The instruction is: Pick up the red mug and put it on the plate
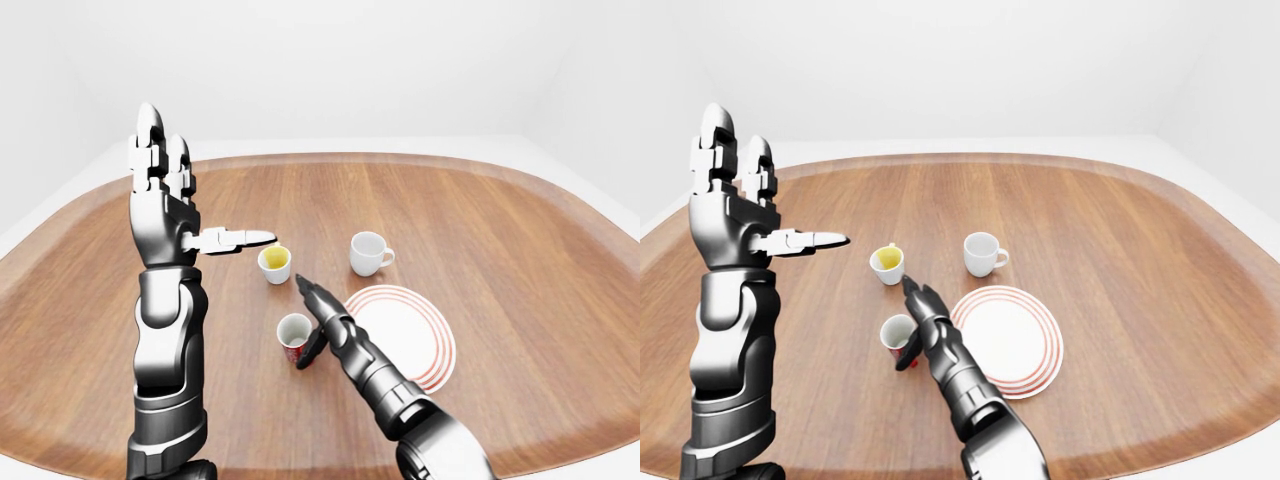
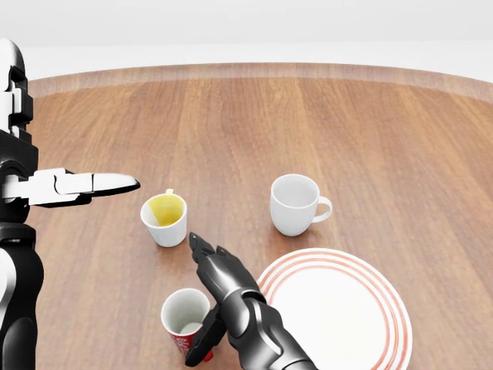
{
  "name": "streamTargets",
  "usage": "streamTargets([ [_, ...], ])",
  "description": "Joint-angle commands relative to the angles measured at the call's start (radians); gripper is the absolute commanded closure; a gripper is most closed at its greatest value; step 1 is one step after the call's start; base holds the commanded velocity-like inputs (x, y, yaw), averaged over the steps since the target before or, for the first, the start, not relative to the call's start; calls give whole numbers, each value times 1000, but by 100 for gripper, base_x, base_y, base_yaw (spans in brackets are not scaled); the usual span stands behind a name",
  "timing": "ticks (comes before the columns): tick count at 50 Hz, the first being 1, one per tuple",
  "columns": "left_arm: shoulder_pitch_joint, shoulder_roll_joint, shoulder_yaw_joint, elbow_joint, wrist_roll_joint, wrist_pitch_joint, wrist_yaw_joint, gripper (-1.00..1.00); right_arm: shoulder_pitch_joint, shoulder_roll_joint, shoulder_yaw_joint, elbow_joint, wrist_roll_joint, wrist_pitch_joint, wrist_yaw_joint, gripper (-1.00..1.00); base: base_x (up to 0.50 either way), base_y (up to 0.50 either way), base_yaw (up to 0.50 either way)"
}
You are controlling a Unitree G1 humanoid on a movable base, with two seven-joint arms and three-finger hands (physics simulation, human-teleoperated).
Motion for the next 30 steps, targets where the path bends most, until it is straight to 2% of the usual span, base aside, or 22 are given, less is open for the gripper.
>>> streamTargets([
  [1, 1, 0, 3, 0, -6, 0, 0, -100, -18, 20, 8, 4, -28, 0, 1, -100, 0, 0, 0],
  [30, -1, 5, 11, -56, -29, 0, 7, -100, -95, 61, -5, 221, -62, 0, -106, -100, 0, 0, 0],
])
